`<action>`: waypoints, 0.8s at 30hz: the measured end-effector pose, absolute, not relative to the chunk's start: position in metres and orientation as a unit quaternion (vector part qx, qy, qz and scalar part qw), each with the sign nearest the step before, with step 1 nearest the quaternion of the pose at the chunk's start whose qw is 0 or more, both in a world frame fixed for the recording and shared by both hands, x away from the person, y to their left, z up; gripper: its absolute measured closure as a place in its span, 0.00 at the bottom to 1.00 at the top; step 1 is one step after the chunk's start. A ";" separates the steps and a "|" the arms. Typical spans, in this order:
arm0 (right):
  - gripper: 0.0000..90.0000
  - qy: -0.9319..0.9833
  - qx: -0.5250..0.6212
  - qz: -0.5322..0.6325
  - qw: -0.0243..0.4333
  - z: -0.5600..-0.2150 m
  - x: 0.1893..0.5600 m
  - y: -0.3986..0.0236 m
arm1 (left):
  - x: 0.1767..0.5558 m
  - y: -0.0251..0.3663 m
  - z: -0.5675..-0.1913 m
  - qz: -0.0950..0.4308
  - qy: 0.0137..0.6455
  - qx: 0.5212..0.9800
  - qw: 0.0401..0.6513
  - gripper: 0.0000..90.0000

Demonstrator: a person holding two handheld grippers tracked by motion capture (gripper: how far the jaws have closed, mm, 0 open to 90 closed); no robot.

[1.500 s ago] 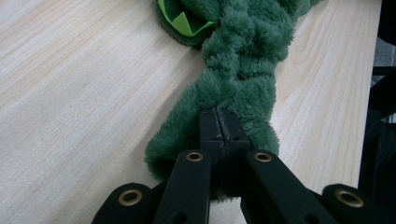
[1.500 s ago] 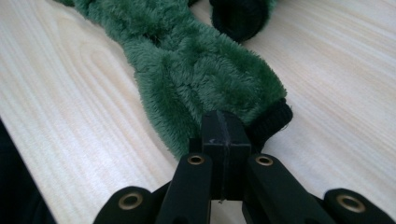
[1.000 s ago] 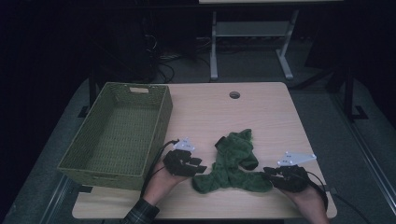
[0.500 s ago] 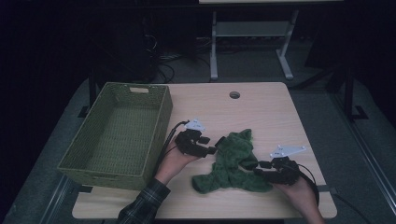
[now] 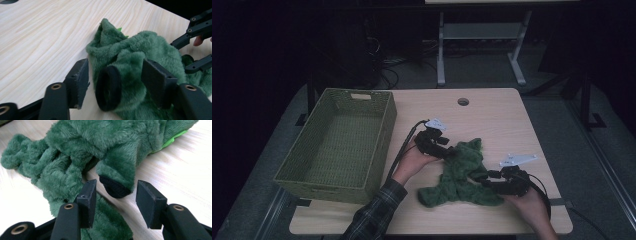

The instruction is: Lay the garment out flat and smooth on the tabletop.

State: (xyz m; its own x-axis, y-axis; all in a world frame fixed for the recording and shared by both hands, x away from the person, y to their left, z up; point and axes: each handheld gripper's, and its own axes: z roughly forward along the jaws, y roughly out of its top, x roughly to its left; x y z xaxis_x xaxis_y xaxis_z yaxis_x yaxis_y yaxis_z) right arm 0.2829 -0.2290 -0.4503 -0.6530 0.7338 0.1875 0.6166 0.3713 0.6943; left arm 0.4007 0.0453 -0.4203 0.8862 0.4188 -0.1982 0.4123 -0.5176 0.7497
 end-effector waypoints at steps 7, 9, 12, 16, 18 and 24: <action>0.82 0.823 0.414 0.378 0.084 -0.452 0.289 -0.228 | 0.401 0.044 -0.424 -0.008 0.225 0.878 0.422 0.88; 0.88 0.827 0.409 0.375 0.093 -0.451 0.288 -0.229 | 0.400 0.045 -0.423 -0.007 0.222 0.880 0.419 0.92; 0.90 0.828 0.406 0.375 0.098 -0.449 0.287 -0.230 | 0.396 0.049 -0.417 -0.002 0.222 0.878 0.424 0.93; 0.91 0.830 0.395 0.376 0.114 -0.442 0.287 -0.231 | 0.391 0.058 -0.404 0.012 0.226 0.870 0.438 0.94; 0.91 0.828 0.393 0.382 0.122 -0.435 0.288 -0.232 | 0.388 0.064 -0.396 0.020 0.231 0.865 0.445 0.94; 0.92 0.830 0.372 0.389 0.146 -0.415 0.300 -0.231 | 0.383 0.087 -0.384 0.044 0.264 0.853 0.448 0.94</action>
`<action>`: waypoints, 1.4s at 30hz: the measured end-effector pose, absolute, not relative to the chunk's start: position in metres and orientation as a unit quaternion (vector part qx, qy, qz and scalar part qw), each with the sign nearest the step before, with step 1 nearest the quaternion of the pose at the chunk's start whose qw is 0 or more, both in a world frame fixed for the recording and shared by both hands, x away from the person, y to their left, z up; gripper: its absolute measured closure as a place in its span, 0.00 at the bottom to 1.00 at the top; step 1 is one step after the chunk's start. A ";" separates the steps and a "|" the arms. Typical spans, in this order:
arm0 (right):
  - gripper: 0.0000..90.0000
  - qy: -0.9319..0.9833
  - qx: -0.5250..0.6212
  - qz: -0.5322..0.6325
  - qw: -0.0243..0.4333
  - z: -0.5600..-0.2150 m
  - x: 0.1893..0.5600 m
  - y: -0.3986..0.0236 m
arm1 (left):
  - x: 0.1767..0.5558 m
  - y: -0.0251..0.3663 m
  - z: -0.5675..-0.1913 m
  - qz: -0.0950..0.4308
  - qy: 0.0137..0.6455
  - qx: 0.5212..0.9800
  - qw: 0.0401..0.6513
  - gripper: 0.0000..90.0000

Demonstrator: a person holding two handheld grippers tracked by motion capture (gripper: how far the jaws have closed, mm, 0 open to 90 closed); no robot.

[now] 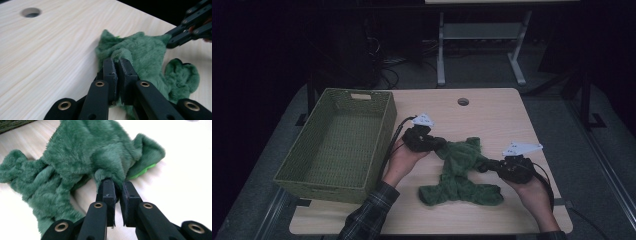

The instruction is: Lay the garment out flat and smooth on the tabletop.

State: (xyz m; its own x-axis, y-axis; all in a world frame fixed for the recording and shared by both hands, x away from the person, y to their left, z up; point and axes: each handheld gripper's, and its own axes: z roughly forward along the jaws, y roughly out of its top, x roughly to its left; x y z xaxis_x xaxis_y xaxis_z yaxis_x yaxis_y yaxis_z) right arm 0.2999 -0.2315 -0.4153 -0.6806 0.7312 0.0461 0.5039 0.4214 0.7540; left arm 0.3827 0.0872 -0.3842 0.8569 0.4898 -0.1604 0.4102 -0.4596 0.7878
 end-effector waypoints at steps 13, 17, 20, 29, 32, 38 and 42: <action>0.92 0.858 0.330 0.367 0.143 -0.407 0.328 -0.202 | 0.365 0.115 -0.414 0.069 0.341 0.859 0.376 0.95; 0.92 0.868 0.328 0.350 0.127 -0.422 0.335 -0.194 | 0.363 0.117 -0.428 0.063 0.354 0.863 0.355 0.95; 0.92 0.874 0.330 0.339 0.112 -0.433 0.340 -0.189 | 0.364 0.118 -0.437 0.054 0.357 0.869 0.340 0.95; 0.90 0.879 0.333 0.328 0.099 -0.451 0.344 -0.185 | 0.365 0.112 -0.454 0.038 0.352 0.877 0.323 0.90; 0.78 0.877 0.333 0.332 0.099 -0.447 0.343 -0.189 | 0.364 0.115 -0.444 0.039 0.352 0.873 0.335 0.77; 0.69 0.855 0.342 0.372 0.118 -0.421 0.342 -0.198 | 0.370 0.114 -0.421 0.043 0.351 0.858 0.373 0.59; 0.69 0.848 0.348 0.381 0.123 -0.405 0.354 -0.197 | 0.382 0.107 -0.408 0.057 0.344 0.856 0.381 0.55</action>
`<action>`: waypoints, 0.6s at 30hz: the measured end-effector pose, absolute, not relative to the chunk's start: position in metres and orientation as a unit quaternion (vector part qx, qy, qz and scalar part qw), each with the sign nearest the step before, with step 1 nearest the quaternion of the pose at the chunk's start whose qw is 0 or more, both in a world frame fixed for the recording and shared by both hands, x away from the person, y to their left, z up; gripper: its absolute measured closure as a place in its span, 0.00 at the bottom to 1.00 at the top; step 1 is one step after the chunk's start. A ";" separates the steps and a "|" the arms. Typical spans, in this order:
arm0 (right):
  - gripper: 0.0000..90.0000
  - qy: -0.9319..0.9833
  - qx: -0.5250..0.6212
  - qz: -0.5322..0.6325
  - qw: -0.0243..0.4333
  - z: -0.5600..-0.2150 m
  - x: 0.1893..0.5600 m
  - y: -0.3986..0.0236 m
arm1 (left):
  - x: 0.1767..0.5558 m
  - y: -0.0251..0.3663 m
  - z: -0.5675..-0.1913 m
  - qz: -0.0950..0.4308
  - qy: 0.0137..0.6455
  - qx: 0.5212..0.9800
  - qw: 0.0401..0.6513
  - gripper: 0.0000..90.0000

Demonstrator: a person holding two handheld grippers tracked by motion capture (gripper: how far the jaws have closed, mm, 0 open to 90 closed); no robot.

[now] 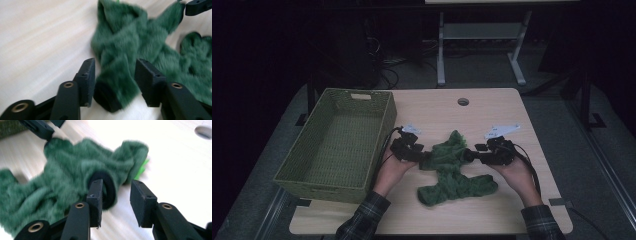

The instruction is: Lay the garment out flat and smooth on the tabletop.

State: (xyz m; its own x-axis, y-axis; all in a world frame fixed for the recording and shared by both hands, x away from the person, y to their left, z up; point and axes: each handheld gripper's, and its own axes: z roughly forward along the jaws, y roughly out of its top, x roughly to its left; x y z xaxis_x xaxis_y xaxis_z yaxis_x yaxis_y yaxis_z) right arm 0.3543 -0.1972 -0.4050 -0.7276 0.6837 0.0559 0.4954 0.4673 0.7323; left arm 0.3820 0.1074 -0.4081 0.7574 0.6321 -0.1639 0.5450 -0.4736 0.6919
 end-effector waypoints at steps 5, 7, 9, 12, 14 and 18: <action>0.70 0.844 0.348 0.390 0.124 -0.393 0.374 -0.190 | 0.407 0.098 -0.404 0.061 0.348 0.851 0.389 0.55; 0.71 0.844 0.350 0.389 0.121 -0.392 0.381 -0.185 | 0.416 0.095 -0.408 0.058 0.351 0.849 0.390 0.56; 0.71 0.846 0.352 0.384 0.112 -0.395 0.391 -0.178 | 0.427 0.092 -0.413 0.052 0.349 0.854 0.382 0.57; 0.72 0.847 0.358 0.378 0.105 -0.404 0.404 -0.170 | 0.440 0.085 -0.424 0.042 0.347 0.857 0.377 0.57; 0.72 0.846 0.364 0.378 0.096 -0.410 0.411 -0.167 | 0.443 0.080 -0.431 0.032 0.347 0.861 0.371 0.57; 0.72 0.855 0.371 0.353 0.080 -0.429 0.421 -0.160 | 0.445 0.073 -0.444 0.018 0.342 0.871 0.351 0.57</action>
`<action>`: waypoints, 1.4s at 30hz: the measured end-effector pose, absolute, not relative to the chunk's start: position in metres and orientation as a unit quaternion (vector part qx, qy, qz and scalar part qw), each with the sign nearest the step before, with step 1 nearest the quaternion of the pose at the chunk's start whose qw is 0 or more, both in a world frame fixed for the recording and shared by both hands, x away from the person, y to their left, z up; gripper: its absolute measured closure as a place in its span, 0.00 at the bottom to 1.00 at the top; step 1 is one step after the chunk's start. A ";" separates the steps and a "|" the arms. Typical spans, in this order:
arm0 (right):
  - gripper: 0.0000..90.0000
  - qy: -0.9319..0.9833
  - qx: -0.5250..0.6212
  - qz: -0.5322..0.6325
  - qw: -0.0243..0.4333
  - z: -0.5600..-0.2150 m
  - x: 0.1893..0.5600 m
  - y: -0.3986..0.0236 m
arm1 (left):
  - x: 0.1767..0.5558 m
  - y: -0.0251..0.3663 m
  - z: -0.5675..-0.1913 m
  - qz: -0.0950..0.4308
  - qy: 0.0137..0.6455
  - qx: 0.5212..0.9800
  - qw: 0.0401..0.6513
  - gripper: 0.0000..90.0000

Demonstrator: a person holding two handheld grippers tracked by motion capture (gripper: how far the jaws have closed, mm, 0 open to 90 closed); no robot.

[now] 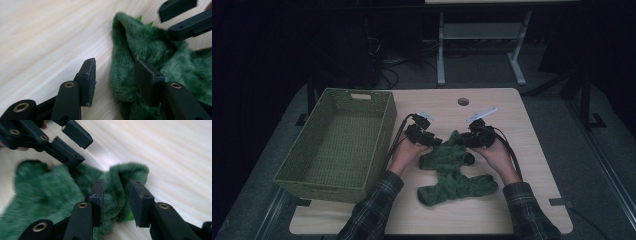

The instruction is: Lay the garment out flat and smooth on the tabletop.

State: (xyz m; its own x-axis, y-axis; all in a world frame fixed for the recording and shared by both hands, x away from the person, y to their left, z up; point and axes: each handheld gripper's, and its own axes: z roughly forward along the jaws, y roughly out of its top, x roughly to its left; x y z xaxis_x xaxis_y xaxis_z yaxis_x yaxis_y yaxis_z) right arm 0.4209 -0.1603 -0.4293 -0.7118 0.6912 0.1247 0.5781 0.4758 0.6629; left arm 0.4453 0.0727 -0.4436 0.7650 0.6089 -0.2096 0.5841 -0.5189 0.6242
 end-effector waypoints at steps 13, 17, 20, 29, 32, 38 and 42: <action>0.86 0.870 0.365 0.323 0.066 -0.444 0.422 -0.157 | 0.444 0.063 -0.458 0.016 0.333 0.885 0.326 0.72; 0.93 0.876 0.358 0.318 0.064 -0.446 0.421 -0.155 | 0.444 0.063 -0.458 0.011 0.324 0.890 0.320 0.91; 0.95 0.878 0.354 0.316 0.068 -0.445 0.421 -0.154 | 0.444 0.064 -0.458 0.008 0.325 0.890 0.318 0.97; 0.95 0.860 0.356 0.350 0.107 -0.418 0.412 -0.165 | 0.437 0.081 -0.426 0.051 0.330 0.864 0.378 0.98; 0.95 0.853 0.356 0.361 0.123 -0.408 0.409 -0.173 | 0.433 0.088 -0.413 0.077 0.336 0.849 0.401 0.98; 0.95 0.838 0.385 0.369 0.116 -0.406 0.408 -0.191 | 0.431 0.097 -0.412 0.099 0.348 0.837 0.411 0.98; 0.96 0.831 0.407 0.365 0.102 -0.415 0.410 -0.201 | 0.433 0.097 -0.425 0.094 0.365 0.833 0.406 0.98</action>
